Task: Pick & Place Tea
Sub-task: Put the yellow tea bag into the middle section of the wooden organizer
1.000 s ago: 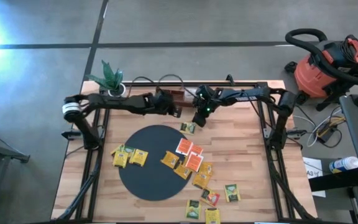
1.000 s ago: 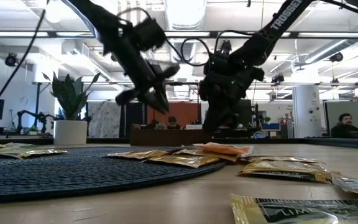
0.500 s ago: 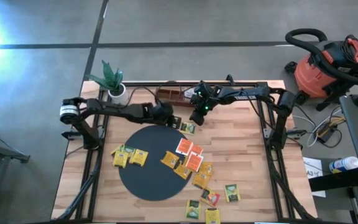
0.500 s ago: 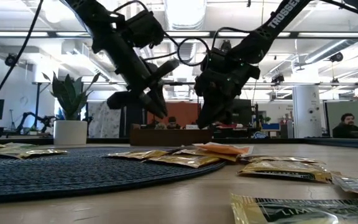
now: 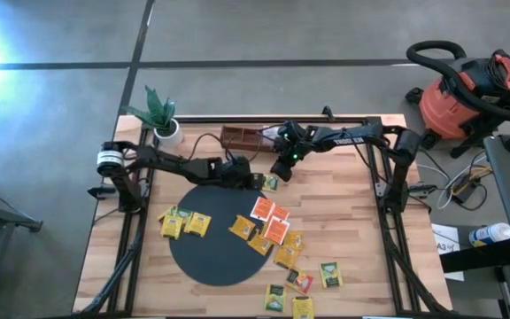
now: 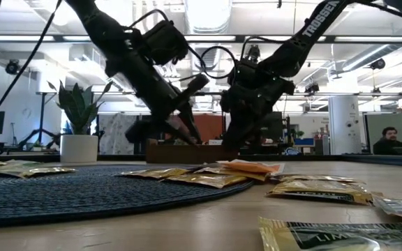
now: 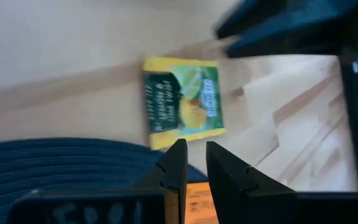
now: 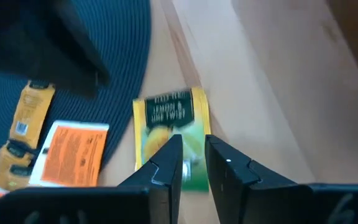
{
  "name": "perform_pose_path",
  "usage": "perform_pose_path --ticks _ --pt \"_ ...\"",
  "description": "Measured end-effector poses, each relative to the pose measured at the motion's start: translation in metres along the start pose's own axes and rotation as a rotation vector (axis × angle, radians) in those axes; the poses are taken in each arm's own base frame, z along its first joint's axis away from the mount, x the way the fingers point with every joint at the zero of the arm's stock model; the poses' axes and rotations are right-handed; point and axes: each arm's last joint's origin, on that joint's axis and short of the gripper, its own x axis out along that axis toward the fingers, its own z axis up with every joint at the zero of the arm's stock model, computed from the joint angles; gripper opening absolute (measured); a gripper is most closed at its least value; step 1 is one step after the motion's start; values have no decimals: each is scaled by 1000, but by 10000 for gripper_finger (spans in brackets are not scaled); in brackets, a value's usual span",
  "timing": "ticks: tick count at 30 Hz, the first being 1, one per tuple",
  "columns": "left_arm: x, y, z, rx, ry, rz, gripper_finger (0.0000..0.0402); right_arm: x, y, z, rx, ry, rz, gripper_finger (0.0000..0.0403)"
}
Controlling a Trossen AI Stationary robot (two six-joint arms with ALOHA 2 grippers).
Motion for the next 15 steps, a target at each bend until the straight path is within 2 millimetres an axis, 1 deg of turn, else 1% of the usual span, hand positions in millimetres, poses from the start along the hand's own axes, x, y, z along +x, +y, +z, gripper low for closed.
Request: perform_pose_path --ticks 6,15 --pt "13 4 -9 -58 31 4 55 3 -2 -2 12 10 -5 68" --pt "27 12 -12 -78 22 38 55 21 -11 -13 67 77 0 68"
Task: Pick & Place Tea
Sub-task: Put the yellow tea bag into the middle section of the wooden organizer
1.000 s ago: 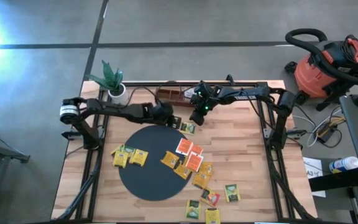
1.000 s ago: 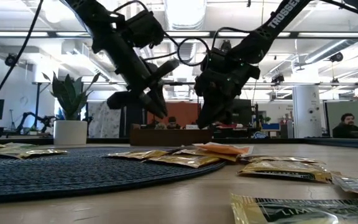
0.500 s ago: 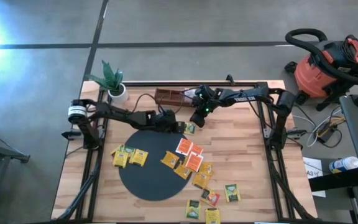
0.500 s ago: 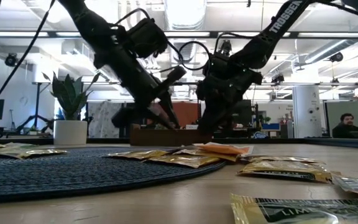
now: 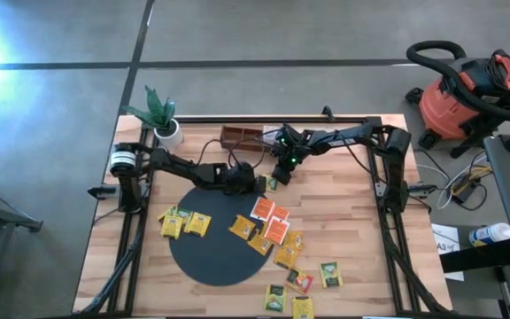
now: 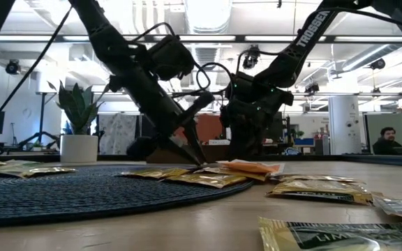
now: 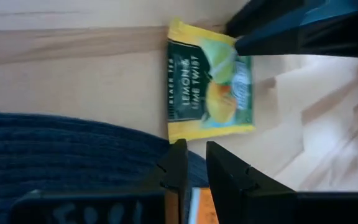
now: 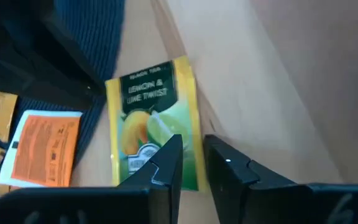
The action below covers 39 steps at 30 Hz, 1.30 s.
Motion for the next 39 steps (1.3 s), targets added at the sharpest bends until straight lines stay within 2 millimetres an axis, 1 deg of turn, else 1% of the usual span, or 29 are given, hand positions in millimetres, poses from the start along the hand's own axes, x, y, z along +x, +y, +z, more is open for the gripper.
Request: perform_pose_path --ticks 7,10,13,18,24,31,34,36,39 --pt "5 4 6 -7 -46 19 55 1 -1 -2 54 23 11 68" --pt "4 6 13 -3 -91 31 55 1 1 -5 81 65 74 68" --pt "5 8 21 1 -118 38 55 2 5 -10 116 104 112 68" --pt "5 11 28 19 -133 47 55 5 13 -13 101 134 123 68" --pt "3 9 27 51 -130 41 55 5 17 -10 82 127 124 68" --pt "-11 -4 19 89 -115 -1 55 -20 15 9 35 20 72 68" --pt "-15 -5 12 89 -118 25 55 -26 12 15 32 -8 46 68" --pt "-15 -4 9 74 -127 48 55 -27 11 15 30 -10 44 68" --pt "-15 -4 7 46 -136 48 55 -26 10 16 -20 -19 32 68"
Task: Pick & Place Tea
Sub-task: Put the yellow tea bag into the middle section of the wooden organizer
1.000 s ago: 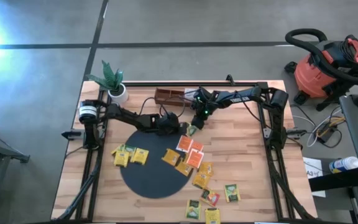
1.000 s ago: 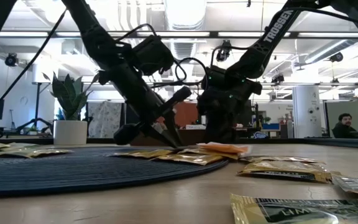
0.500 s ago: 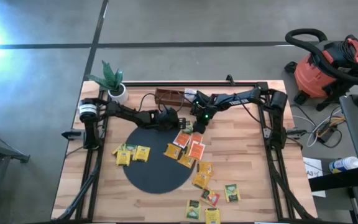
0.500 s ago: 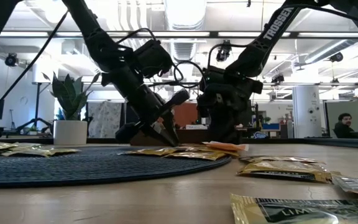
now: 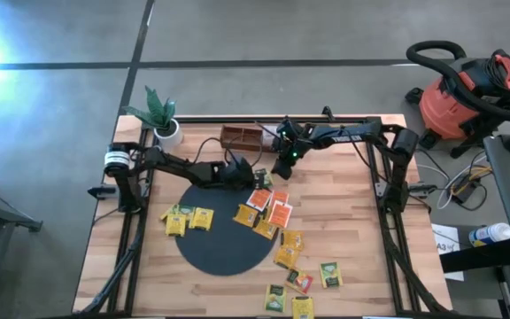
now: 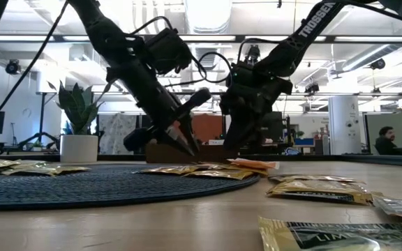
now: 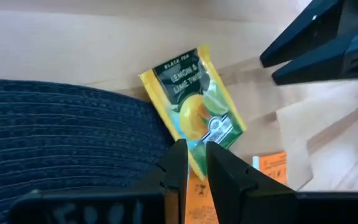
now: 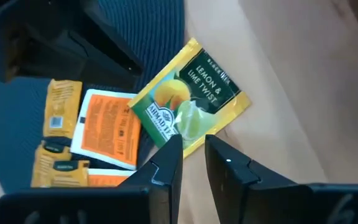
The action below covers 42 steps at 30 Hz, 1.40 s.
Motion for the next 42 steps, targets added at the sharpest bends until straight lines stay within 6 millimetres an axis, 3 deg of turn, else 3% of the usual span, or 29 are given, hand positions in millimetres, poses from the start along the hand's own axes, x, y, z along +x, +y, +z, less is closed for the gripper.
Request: perform_pose_path --ticks 5,19,25,33,42 --pt "2 -1 -1 -26 -8 -15 55 6 -5 3 -66 -37 -50 68" --pt "27 9 -11 -70 -7 7 55 6 -4 4 11 -26 -43 68" --pt "23 10 -18 54 62 27 55 3 -1 2 46 3 -16 68" --pt "21 10 -28 129 87 42 55 3 3 -3 173 71 146 68" --pt "21 10 -31 258 75 37 55 13 1 -3 206 58 120 85"
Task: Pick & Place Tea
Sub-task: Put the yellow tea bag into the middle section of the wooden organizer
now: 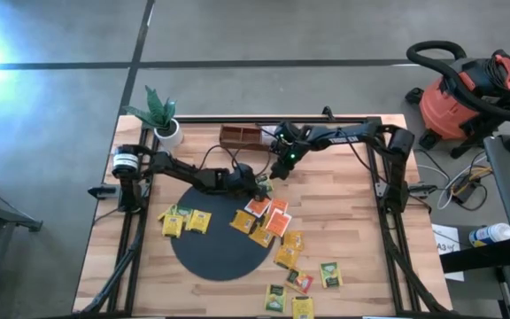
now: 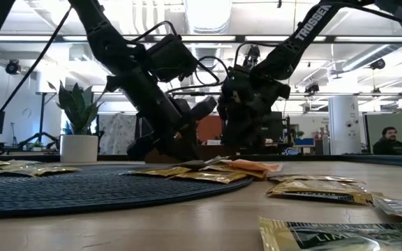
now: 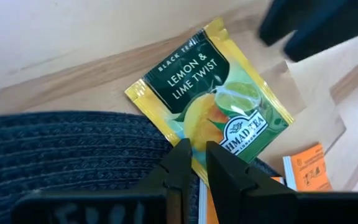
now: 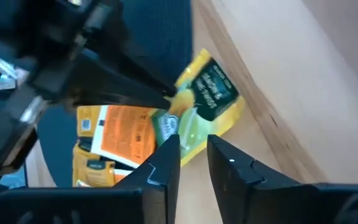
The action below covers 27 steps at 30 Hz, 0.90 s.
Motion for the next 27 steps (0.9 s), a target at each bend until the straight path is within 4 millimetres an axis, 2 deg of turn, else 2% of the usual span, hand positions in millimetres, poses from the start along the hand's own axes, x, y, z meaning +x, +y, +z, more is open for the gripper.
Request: perform_pose_path --ticks 7,16,18,24,27 --pt "0 3 -6 37 4 4 55 17 -14 -6 114 52 -6 110" --pt "-2 25 -37 107 85 58 55 15 -12 -3 105 36 0 130" --pt "-2 25 -38 167 84 49 55 15 -11 -2 102 33 2 134" --pt "-2 13 -35 490 27 -55 55 16 -11 0 105 28 10 142" --pt "-2 12 -30 547 12 -63 55 16 -10 0 116 48 56 143"
